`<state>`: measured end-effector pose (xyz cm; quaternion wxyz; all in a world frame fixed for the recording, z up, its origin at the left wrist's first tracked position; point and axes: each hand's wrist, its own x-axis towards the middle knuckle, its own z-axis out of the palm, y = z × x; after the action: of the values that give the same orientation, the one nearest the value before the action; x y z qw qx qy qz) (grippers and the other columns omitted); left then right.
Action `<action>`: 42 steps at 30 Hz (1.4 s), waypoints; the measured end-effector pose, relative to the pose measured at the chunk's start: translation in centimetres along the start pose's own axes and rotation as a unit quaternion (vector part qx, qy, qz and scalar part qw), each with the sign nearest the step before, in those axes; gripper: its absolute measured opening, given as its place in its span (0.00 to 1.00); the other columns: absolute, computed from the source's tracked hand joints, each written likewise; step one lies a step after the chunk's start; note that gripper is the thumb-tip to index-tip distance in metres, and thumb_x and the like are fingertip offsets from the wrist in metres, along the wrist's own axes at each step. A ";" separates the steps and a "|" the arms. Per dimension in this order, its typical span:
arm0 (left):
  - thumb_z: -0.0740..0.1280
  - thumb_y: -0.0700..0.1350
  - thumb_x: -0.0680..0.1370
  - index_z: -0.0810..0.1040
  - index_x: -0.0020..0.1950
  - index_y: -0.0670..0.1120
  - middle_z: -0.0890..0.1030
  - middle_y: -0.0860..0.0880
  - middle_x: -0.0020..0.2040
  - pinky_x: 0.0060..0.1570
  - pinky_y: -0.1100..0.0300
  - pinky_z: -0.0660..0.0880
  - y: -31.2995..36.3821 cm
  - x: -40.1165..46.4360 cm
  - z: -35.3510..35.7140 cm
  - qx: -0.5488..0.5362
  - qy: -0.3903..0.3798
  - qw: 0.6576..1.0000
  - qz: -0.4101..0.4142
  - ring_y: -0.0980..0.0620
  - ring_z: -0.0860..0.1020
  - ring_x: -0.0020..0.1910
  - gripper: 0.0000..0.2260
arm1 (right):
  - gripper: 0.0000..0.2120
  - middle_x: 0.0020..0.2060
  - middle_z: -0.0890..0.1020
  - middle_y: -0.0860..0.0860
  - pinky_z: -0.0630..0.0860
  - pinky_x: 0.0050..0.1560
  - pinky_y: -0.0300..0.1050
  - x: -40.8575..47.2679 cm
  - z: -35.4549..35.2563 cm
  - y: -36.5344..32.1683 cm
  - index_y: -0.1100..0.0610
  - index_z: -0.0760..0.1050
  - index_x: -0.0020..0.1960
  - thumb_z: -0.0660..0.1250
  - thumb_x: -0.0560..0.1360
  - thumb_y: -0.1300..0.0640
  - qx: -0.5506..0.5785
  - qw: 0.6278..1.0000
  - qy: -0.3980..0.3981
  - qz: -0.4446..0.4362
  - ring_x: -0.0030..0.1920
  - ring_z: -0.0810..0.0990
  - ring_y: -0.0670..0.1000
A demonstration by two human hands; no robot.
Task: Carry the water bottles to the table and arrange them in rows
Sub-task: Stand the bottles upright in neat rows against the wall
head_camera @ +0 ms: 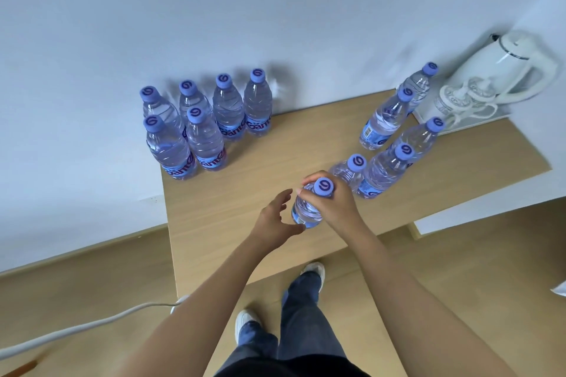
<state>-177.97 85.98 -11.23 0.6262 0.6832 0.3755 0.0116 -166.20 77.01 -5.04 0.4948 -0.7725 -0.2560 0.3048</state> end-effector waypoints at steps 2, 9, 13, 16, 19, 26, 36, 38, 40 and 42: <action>0.77 0.39 0.69 0.65 0.75 0.50 0.72 0.49 0.70 0.55 0.61 0.69 0.0 0.1 -0.1 -0.001 -0.002 1.000 0.000 0.49 0.70 0.69 0.38 | 0.05 0.43 0.84 0.53 0.75 0.43 0.30 0.4 0.2 -0.4 0.64 0.80 0.46 0.74 0.71 0.65 0.005 1.000 -0.003 0.011 0.42 0.81 0.39; 0.81 0.42 0.66 0.71 0.68 0.59 0.79 0.58 0.61 0.52 0.66 0.74 1.3 -1.1 -1.5 -0.027 -0.045 0.998 0.032 0.55 0.74 0.62 0.35 | 0.05 0.36 0.83 0.49 0.75 0.41 0.33 1.5 -0.2 -3.2 0.63 0.80 0.41 0.76 0.70 0.63 0.068 0.996 -0.029 0.045 0.38 0.80 0.43; 0.81 0.39 0.64 0.74 0.61 0.59 0.82 0.56 0.56 0.54 0.60 0.79 2.9 -2.4 -2.6 -0.065 -0.071 0.994 0.055 0.53 0.79 0.57 0.31 | 0.07 0.35 0.85 0.58 0.77 0.42 0.38 1.7 -0.1 -6.6 0.62 0.81 0.36 0.75 0.71 0.60 0.084 0.994 -0.064 0.017 0.37 0.81 0.47; 0.81 0.38 0.64 0.74 0.61 0.55 0.83 0.57 0.51 0.45 0.60 0.80 4.6 -3.4 -3.4 -0.098 -0.082 0.989 0.075 0.57 0.82 0.50 0.31 | 0.10 0.35 0.85 0.56 0.77 0.43 0.44 1.9 -0.2 -9.4 0.55 0.82 0.32 0.75 0.68 0.51 0.095 0.992 -0.080 0.001 0.37 0.82 0.51; 0.81 0.36 0.63 0.74 0.61 0.50 0.83 0.57 0.48 0.42 0.64 0.78 6.3 -4.3 -4.2 -0.111 -0.069 0.986 0.105 0.58 0.82 0.46 0.30 | 0.11 0.32 0.84 0.54 0.76 0.39 0.43 1.8 -0.3 -12.0 0.55 0.82 0.30 0.75 0.67 0.50 0.118 0.989 -0.087 -0.009 0.37 0.83 0.53; 0.78 0.30 0.65 0.73 0.59 0.42 0.81 0.53 0.39 0.33 0.68 0.73 9.1 -6.8 -5.9 -0.128 -0.091 0.975 0.157 0.57 0.78 0.33 0.26 | 0.12 0.34 0.84 0.61 0.76 0.34 0.42 0.4 -0.8 -17.3 0.57 0.80 0.30 0.74 0.68 0.51 0.149 0.979 -0.138 -0.013 0.33 0.82 0.54; 0.78 0.38 0.64 0.76 0.53 0.44 0.84 0.54 0.40 0.37 0.66 0.76 10.3 -9.8 -7.4 -0.157 0.000 0.971 0.182 0.57 0.81 0.37 0.21 | 0.13 0.35 0.77 0.55 0.72 0.36 0.47 -1.2 1.7 -20.4 0.56 0.84 0.38 0.76 0.70 0.46 0.109 0.992 -0.027 -0.061 0.35 0.75 0.52; 0.79 0.38 0.64 0.76 0.54 0.43 0.84 0.53 0.40 0.37 0.66 0.76 10.3 -10.0 -7.7 -0.158 0.019 0.969 0.191 0.56 0.82 0.38 0.21 | 0.22 0.34 0.79 0.53 0.74 0.37 0.47 -1.6 2.3 -20.3 0.64 0.80 0.44 0.77 0.68 0.43 0.121 0.992 -0.014 -0.042 0.34 0.78 0.51; 0.79 0.36 0.65 0.76 0.54 0.42 0.85 0.52 0.41 0.38 0.65 0.76 10.5 -10.1 -7.9 -0.164 0.031 0.966 0.196 0.55 0.82 0.38 0.21 | 0.22 0.35 0.82 0.51 0.78 0.38 0.46 -1.9 3.0 -20.2 0.64 0.79 0.47 0.78 0.67 0.46 0.128 0.991 -0.005 -0.043 0.36 0.81 0.50; 0.78 0.34 0.65 0.77 0.54 0.42 0.85 0.52 0.42 0.39 0.66 0.77 10.5 -10.3 -8.1 -0.172 0.040 0.964 0.201 0.55 0.83 0.39 0.21 | 0.14 0.35 0.84 0.47 0.80 0.41 0.47 -2.1 3.5 -20.2 0.58 0.79 0.44 0.78 0.68 0.50 0.113 0.992 0.005 -0.060 0.37 0.83 0.49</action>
<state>-184.01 88.08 4.28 0.7036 0.6258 0.2475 0.2284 -172.08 85.36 12.83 0.5978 -0.6960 -0.2632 0.2982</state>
